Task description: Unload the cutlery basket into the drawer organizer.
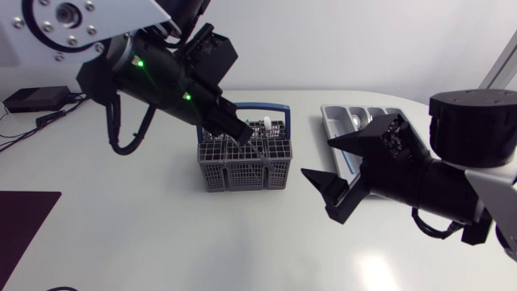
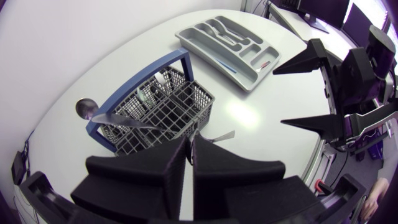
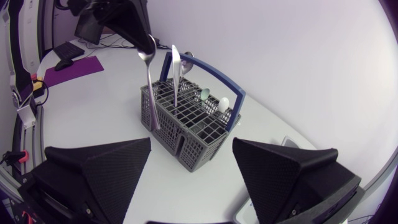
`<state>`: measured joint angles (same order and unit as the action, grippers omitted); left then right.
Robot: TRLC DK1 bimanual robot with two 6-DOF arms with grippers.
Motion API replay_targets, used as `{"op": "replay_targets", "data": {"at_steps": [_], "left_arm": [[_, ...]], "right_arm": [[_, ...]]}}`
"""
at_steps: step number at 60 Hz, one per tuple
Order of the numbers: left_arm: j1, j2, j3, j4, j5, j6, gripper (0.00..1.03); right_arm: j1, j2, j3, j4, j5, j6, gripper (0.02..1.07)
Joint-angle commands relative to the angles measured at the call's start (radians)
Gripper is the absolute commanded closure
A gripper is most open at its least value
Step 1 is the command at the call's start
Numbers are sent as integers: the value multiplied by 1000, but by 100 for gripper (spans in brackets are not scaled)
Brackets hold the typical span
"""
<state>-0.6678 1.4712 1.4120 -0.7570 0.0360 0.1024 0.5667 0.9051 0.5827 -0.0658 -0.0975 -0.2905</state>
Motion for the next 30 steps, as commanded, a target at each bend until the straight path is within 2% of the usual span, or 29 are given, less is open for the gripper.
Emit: {"op": "replay_targets", "data": {"at_steps": [1,6,14,22,30], "left_arm": [[5,35,-28,42,39,-30,99],[-4,52,-48,105,61,-40,99],[-21,80,-54,140,110,-43,99],[-47,87,-56,153,143,-44,99],[-67,90,-59,153,165,-43,99]], "right_arm": [[48,-14,-50,44,35,-16,13],[102,-9,-63,78,73,-16,13],[188,31,-66,149,162,-33,14],[194,84,-47,189,179,-49,17],[197,129,-29,233,199,-62,31]]}}
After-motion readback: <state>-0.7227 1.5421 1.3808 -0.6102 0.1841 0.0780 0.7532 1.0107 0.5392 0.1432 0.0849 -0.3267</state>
